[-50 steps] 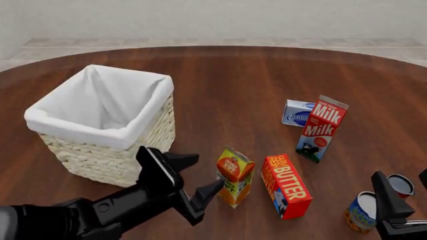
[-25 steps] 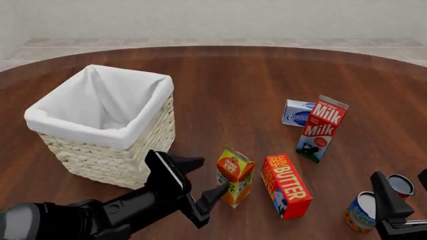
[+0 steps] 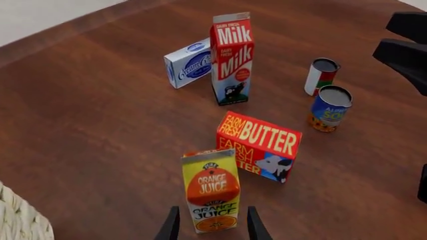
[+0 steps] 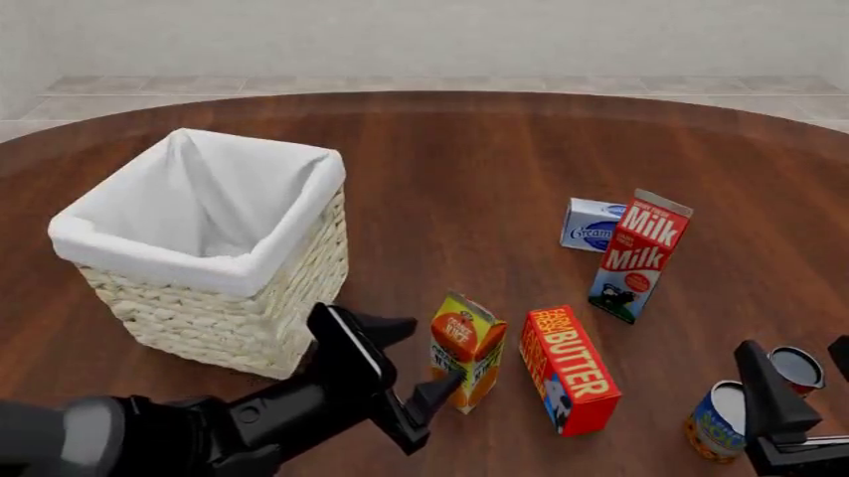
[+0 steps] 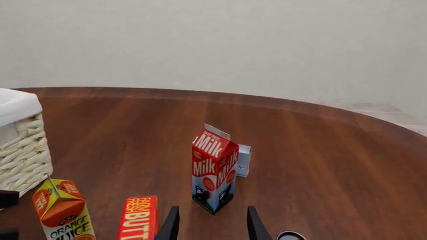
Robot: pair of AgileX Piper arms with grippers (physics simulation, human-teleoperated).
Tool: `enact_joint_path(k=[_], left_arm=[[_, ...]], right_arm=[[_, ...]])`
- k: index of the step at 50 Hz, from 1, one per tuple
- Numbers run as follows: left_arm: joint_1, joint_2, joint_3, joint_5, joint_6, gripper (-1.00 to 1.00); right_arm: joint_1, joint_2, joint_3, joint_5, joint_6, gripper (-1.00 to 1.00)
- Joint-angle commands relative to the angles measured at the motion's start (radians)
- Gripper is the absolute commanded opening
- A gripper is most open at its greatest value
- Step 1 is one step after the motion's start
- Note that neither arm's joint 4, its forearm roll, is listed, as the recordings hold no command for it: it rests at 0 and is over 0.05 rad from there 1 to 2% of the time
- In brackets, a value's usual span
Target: Pick up the orange juice, and put it in the basket.
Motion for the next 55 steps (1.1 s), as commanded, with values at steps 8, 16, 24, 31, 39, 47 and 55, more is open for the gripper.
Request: enact_joint_path(k=[8,16,24,31,39,47,55], left_arm=[[-0.012,0.077,-0.035,-0.013,-0.029,1.00],[-0.007,0.101,-0.052,-0.004,-0.038,1.00],[0.004,0.113,-0.055,-0.003,-0.043,1.00],[0.003,0.119,-0.056,-0.005,-0.044,1.00],[0.004,0.132,-0.065,0.000,-0.042,1.00],[-0.002,0.150,-0.079,0.007,-0.043,1.00],[-0.001,0.181,-0.100,0.010,-0.055,1.00]], right_arm=[[0.004,0.003,0.000,0.000,-0.001,1.00],[0.007,0.007,0.000,-0.003,0.001,1.00],[0.008,0.006,0.000,-0.002,0.006,1.00],[0.009,0.003,0.000,0.002,0.005,1.00],[0.009,0.005,0.000,0.000,0.006,1.00],[0.012,0.017,-0.001,-0.008,0.006,1.00],[0.017,0.031,0.000,-0.017,0.005,1.00]])
